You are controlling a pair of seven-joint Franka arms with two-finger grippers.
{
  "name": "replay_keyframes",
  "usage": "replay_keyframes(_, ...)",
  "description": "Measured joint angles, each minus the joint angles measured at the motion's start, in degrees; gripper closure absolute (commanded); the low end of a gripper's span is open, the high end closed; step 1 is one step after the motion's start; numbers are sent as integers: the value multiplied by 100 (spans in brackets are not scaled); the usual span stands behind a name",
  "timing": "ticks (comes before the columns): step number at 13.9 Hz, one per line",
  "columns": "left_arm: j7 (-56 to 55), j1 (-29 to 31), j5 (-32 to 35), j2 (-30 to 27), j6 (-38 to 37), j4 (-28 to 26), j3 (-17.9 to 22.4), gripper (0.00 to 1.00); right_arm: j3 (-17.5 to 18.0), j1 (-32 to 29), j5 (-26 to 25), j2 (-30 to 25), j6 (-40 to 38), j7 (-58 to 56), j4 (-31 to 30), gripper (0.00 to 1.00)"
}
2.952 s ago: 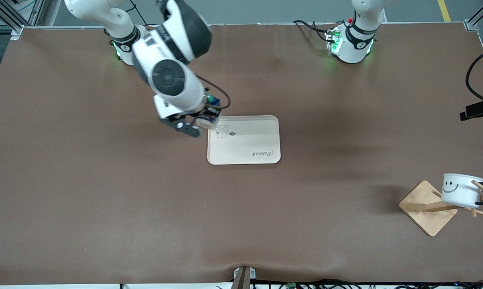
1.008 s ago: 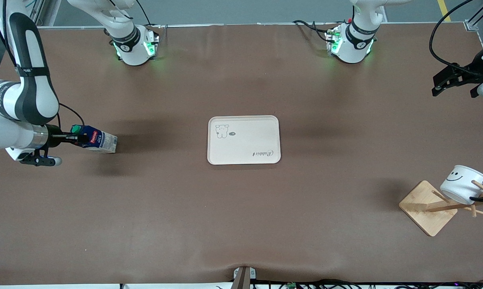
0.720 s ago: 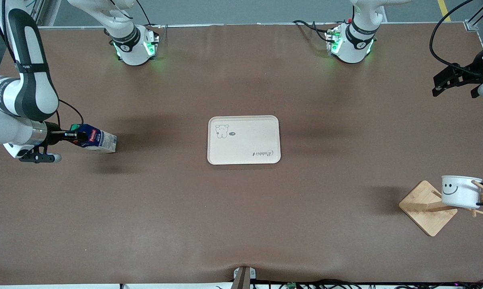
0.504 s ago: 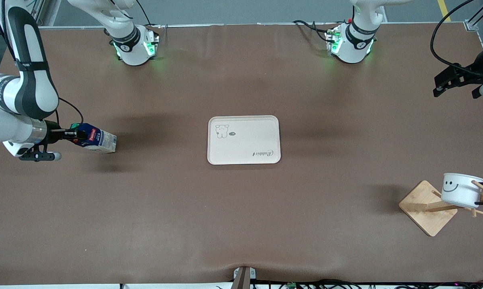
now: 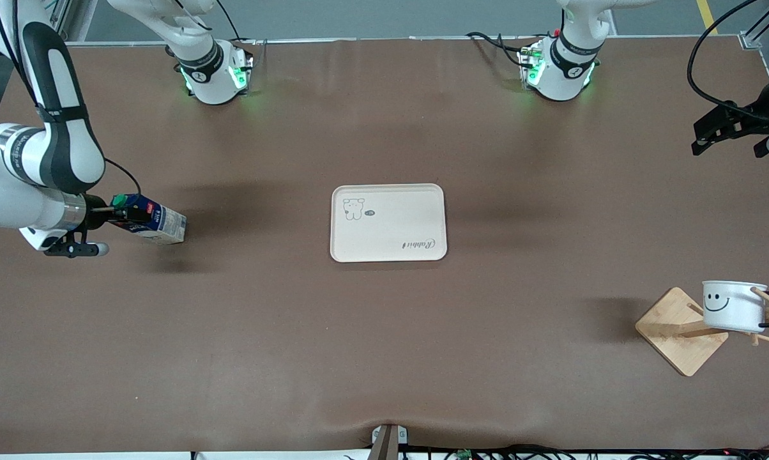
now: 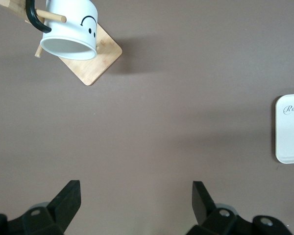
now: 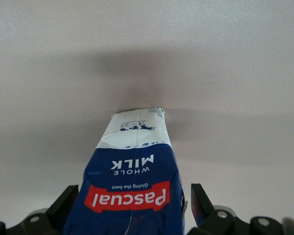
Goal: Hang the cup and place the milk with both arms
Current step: 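Lower the milk carton onto the table with the right gripper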
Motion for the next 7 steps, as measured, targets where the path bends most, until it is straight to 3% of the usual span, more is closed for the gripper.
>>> replay_keyframes(7,-327,-8,0,186,-2,197,-2,0,17,0,0,1,8,-1,4,0)
